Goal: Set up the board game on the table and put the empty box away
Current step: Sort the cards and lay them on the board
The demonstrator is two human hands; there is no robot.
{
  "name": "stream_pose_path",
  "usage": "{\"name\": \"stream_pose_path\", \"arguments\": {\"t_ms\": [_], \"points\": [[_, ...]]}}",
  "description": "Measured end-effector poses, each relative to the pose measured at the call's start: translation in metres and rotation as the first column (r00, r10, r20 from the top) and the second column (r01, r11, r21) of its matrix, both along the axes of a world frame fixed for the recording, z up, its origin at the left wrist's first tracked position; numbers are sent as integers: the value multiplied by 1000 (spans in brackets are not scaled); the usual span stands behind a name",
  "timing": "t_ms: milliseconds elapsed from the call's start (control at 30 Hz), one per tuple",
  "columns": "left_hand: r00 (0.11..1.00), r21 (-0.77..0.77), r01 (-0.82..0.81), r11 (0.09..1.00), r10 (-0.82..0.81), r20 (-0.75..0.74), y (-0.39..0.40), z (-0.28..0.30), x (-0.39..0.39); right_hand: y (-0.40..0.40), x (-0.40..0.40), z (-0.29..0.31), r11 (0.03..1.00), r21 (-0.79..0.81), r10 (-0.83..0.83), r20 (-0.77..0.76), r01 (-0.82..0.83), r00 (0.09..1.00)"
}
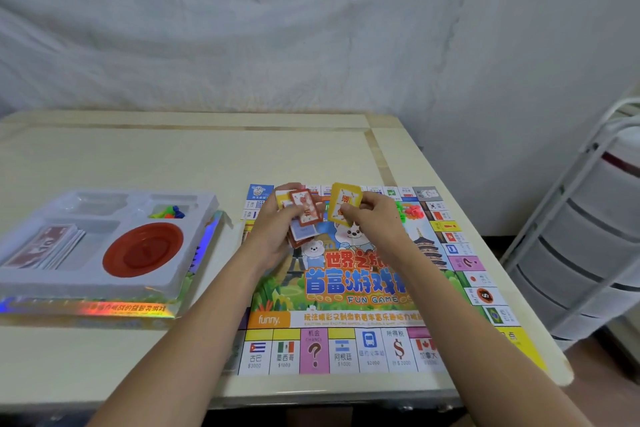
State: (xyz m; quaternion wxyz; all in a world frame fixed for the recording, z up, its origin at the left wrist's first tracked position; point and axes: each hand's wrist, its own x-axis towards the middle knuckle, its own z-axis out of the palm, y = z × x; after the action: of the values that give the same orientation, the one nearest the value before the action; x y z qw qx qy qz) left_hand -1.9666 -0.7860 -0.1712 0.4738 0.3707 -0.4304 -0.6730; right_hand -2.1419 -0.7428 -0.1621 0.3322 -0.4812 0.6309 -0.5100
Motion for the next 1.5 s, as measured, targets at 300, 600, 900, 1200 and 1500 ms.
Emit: {"name": "stream_pose_path", "arguments": {"t_ms": [300, 600, 900, 1200, 1500], "points": [[977, -82, -45, 996, 60, 203, 12, -5, -16, 15, 9, -19, 983, 113, 179, -400, -145, 899], [971, -96, -48, 994, 69, 230, 14, -3, -17, 8, 10, -19, 987, 132, 147, -478, -94, 866], [961, -93, -276, 957, 277, 2, -32, 8, 4, -58, -19, 8, 964, 252, 56, -488, 79, 871], [957, 1, -249, 969, 246, -150, -46, 2, -3, -84, -2, -1, 903, 387, 157, -703, 188, 694], [913, 280, -27, 959, 138, -385, -43, 4, 12, -76, 5, -11, 976, 213, 115, -683, 46, 722]]}}
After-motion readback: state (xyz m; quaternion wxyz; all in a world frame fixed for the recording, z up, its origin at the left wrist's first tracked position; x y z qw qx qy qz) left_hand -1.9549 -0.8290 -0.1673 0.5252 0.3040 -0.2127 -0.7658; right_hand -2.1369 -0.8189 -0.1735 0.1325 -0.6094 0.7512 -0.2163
